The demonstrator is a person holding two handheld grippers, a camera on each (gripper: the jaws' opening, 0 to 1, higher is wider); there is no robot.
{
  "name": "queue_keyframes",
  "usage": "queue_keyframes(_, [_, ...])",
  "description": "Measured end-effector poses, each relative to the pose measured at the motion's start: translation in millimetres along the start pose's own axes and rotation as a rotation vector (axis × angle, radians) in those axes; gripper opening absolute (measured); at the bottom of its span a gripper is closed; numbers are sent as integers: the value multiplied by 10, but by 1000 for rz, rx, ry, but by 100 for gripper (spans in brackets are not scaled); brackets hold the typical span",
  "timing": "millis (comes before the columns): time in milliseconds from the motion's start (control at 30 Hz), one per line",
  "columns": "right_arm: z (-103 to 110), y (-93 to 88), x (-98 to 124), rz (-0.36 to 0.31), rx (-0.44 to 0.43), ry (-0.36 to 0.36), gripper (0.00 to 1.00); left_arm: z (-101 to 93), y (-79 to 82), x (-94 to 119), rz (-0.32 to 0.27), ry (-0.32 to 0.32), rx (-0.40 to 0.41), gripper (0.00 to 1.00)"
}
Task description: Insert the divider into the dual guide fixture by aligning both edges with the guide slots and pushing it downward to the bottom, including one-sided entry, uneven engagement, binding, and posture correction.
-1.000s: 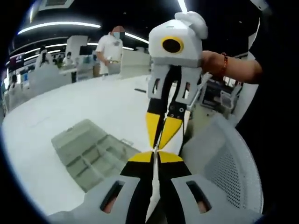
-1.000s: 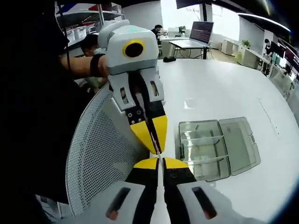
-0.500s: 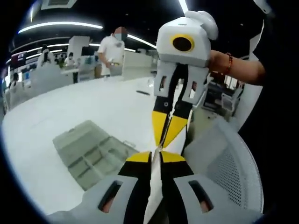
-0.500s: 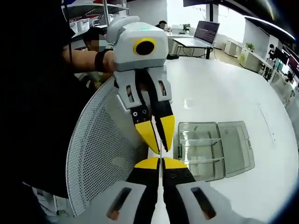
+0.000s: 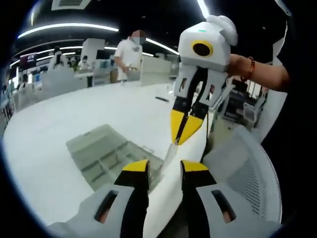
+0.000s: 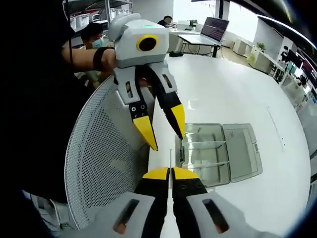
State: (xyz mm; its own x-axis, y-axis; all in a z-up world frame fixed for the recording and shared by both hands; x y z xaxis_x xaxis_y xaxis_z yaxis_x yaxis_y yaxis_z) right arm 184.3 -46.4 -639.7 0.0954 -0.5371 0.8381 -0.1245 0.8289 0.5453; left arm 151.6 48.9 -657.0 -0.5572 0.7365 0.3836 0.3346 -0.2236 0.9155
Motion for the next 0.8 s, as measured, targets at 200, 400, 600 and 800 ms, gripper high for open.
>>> queue_keyframes(200, [-40, 18, -31, 16, -6, -15, 0, 76, -13, 65, -9, 42, 11, 30])
queue_keyframes(400, [-104, 15, -50, 39, -10, -31, 0, 132, 7, 93, -28, 56, 32, 33])
queue_keyframes(600, [-173, -5, -53, 62, -9, -40, 0, 161, 8, 100, -43, 73, 45, 38])
queue_keyframes(800, [-265, -17, -38, 78, -2, -56, 0, 175, -13, 122, -52, 88, 60, 43])
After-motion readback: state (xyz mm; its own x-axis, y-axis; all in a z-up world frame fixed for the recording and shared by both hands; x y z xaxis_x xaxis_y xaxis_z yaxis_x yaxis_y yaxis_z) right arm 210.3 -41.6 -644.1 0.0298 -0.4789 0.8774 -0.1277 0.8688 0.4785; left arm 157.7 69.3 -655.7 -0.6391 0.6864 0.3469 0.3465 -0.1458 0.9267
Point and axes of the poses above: the point that each gripper's makers call its tool centre point, and the gripper's own axes: x roughly backward along the fingers, z roughly to its left, y roughly out of its top, the point moved 5 cm from there along x, roughly backward along the fingers, and after that the axes turned 2 degrees about -x, right-handed, at the moved point
